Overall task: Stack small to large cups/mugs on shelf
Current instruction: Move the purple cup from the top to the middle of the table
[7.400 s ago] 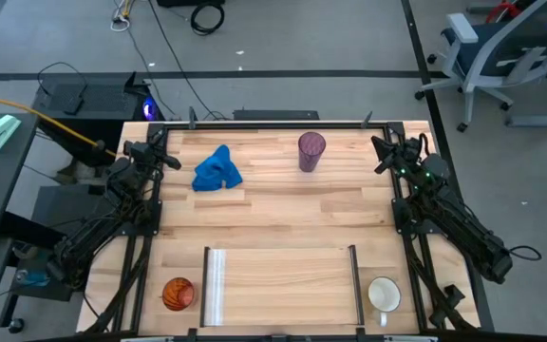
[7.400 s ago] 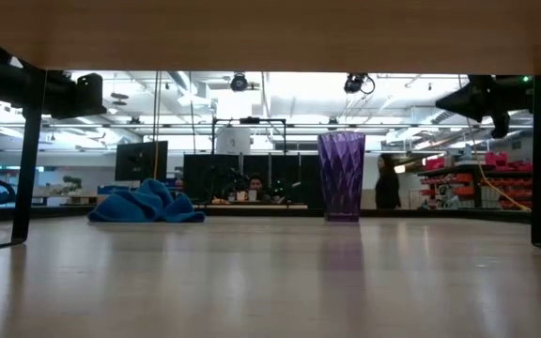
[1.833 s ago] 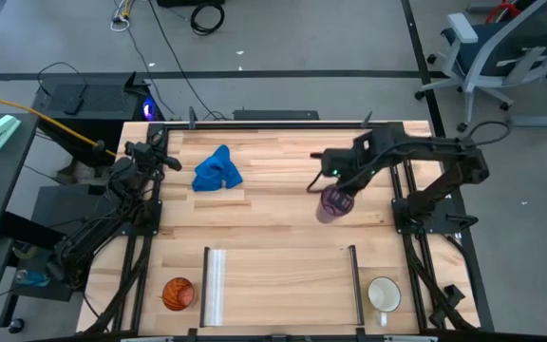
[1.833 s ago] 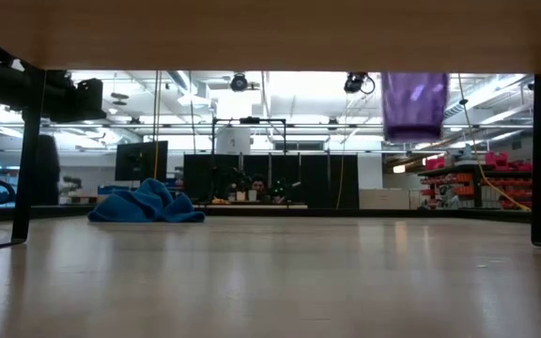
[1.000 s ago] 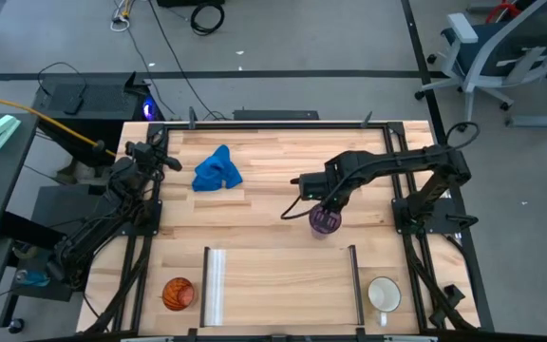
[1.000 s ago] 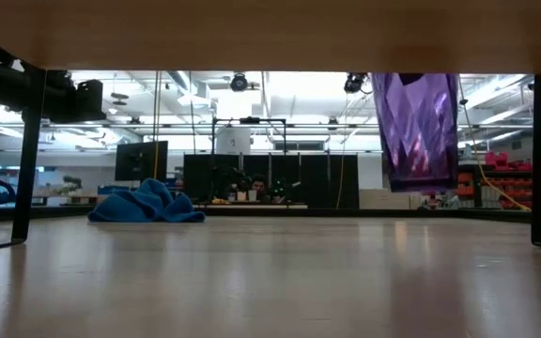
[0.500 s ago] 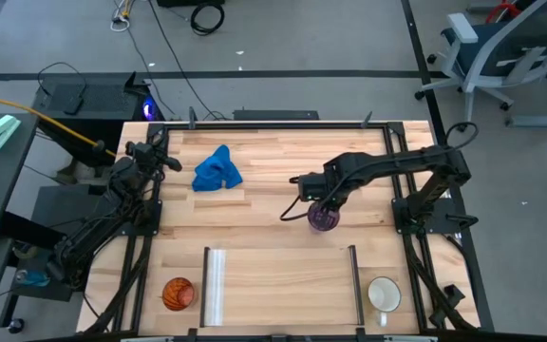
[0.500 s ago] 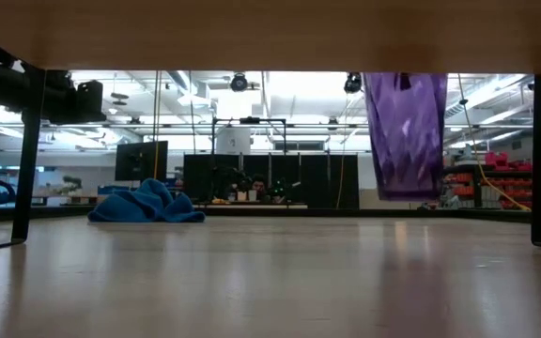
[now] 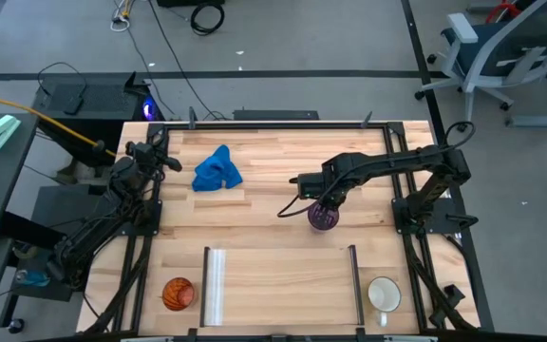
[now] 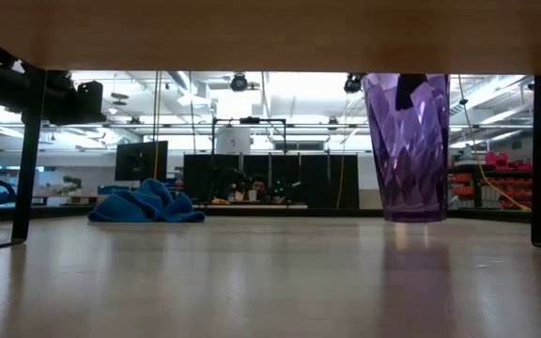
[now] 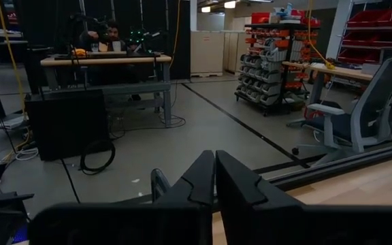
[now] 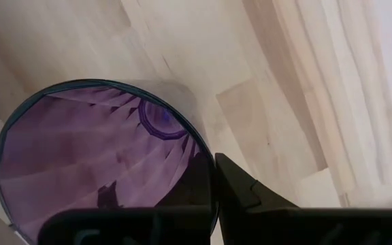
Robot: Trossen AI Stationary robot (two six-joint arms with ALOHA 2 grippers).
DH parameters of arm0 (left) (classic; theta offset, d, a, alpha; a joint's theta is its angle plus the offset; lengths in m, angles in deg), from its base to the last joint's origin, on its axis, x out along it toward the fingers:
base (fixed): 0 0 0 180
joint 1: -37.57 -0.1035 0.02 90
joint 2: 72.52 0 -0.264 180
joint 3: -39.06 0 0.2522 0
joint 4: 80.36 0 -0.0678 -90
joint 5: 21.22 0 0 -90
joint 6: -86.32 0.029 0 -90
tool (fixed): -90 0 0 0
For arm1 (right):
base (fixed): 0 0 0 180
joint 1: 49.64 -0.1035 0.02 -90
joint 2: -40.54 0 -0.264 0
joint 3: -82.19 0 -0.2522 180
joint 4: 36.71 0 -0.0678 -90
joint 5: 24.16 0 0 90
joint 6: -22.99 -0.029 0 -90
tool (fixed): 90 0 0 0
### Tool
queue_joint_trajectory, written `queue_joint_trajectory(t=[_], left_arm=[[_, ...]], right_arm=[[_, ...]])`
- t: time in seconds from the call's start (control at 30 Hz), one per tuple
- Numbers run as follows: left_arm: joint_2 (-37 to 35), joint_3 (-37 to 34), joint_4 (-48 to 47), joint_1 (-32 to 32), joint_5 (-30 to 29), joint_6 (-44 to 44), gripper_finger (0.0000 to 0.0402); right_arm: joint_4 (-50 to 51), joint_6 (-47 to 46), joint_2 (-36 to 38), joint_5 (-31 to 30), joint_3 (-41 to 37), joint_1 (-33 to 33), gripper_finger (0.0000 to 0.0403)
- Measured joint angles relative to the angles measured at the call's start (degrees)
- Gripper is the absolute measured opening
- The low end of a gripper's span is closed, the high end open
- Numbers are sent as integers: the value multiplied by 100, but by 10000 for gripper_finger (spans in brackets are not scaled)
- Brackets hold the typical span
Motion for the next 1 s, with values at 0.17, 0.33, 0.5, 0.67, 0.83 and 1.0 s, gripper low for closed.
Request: queue_joint_trajectory(t=[0.17, 0.33, 0.5, 0.67, 0.83, 1.0], left_arm=[[0, 0, -5, -2, 0, -2, 14], [0, 0, -28, -1, 1, -2, 20], [0, 0, -31, 0, 1, -4, 24], [0, 0, -35, -2, 1, -4, 17], [0, 0, -37, -1, 1, -4, 20], [0, 0, -37, 0, 1, -4, 27]], right_arm=[[-60, 28, 0, 2, 0, -2, 5], [-90, 13, 0, 23, 0, -3, 5], [-162, 13, 0, 89, 0, -3, 5], [-180, 25, 0, 95, 0, -2, 5], [-180, 40, 0, 112, 0, -2, 5], [-224, 48, 9, 190, -110, -2, 5]])
